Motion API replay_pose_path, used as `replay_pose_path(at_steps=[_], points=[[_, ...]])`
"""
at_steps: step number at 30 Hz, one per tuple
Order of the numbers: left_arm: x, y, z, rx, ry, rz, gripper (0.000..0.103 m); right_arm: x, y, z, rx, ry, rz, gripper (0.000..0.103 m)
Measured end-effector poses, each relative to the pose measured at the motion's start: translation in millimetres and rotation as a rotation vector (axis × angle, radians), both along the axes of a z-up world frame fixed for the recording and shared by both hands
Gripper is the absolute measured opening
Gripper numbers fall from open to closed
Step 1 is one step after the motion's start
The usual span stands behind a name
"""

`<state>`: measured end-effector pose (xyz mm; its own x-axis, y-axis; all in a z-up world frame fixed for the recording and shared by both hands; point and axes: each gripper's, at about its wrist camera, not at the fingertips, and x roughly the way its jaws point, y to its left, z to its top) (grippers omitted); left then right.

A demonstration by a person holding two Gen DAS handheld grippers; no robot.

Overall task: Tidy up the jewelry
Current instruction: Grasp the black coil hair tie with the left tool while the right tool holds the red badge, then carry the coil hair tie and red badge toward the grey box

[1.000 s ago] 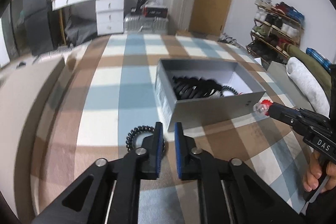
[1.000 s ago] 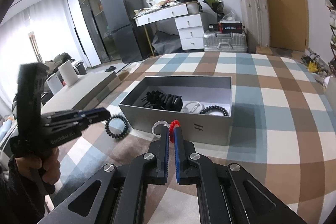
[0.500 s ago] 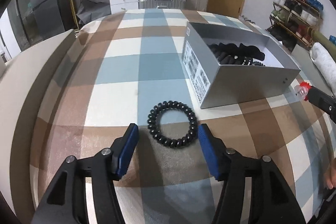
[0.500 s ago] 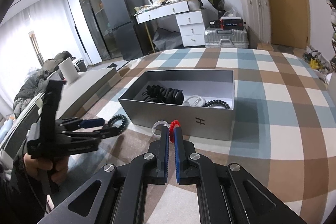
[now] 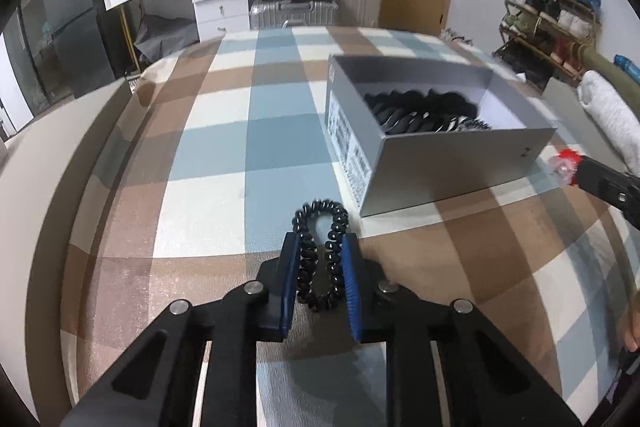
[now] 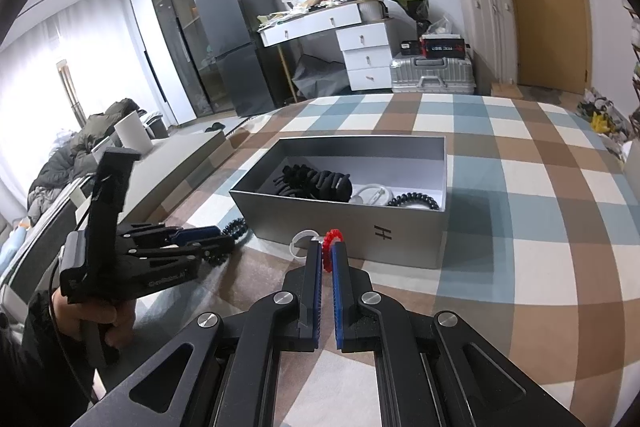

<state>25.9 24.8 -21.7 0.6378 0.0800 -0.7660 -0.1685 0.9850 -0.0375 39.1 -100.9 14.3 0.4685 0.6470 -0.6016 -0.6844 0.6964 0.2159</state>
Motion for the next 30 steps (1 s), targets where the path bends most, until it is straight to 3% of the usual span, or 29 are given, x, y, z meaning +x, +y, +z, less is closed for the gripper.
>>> replay_pose_path(at_steps=[2, 3, 15, 24, 26, 27, 28, 30], points=[[-5, -1, 6, 0.001, -0.022, -0.007, 0.014, -1, 0, 2, 0.002, -0.004, 0.001, 0.004], [-5, -1, 8, -0.002, -0.029, -0.012, 0.004, -1, 0, 2, 0.003, -0.005, 0.001, 0.004], [1, 4, -4, -0.019, 0.007, -0.002, 0.003, -4, 1, 6, 0.008, -0.014, 0.006, 0.004], [13, -2, -11, -0.004, 0.046, -0.033, 0.02, -2, 1, 5, 0.001, -0.006, 0.01, 0.004], [14, -6, -11, 0.03, 0.05, -0.035, 0.02, -1, 0, 5, 0.001, -0.005, 0.008, 0.004], [14, -8, -11, 0.042, 0.052, -0.039, 0.018, -1, 0, 5, 0.002, -0.006, 0.006, 0.004], [14, -10, -10, 0.038, 0.054, -0.052, 0.008, -1, 0, 5, 0.003, -0.005, 0.005, 0.004], [14, -12, -10, 0.049, 0.055, -0.058, 0.005, -1, 0, 4, 0.004, -0.005, 0.005, 0.004]])
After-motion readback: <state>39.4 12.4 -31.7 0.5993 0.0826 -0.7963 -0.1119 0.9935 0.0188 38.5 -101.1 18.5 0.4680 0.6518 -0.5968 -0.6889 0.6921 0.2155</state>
